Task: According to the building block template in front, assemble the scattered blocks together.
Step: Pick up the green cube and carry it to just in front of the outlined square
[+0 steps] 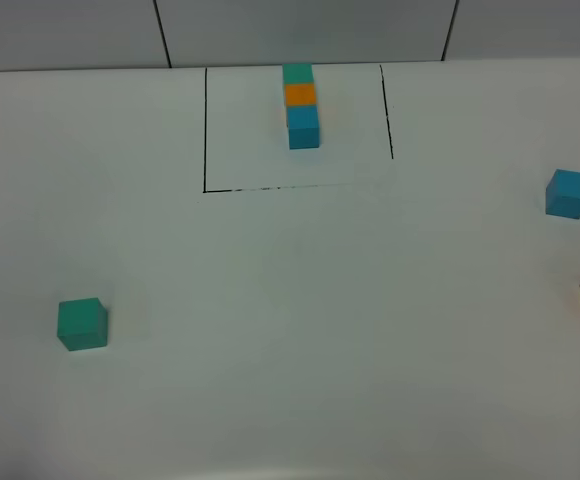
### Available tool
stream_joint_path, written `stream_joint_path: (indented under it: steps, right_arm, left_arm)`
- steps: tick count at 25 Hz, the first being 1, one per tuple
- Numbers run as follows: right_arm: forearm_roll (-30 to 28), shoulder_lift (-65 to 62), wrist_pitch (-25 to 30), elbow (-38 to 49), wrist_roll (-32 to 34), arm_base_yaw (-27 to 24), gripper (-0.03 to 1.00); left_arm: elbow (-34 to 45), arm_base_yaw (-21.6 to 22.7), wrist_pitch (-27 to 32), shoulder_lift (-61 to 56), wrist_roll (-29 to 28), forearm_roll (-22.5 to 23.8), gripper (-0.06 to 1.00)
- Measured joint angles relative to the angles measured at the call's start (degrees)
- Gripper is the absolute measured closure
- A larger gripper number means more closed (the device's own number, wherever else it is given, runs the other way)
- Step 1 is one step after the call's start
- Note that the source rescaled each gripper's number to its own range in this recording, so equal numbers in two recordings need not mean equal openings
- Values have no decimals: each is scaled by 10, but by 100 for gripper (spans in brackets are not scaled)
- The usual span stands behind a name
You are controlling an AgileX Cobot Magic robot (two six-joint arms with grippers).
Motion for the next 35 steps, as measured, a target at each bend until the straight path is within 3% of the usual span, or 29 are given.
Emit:
stream_joint_path:
  steps: [35]
  right_arm:
    - [0,0,0,0,2,0,24]
  left_arm:
    - [0,0,0,0,1,0,29]
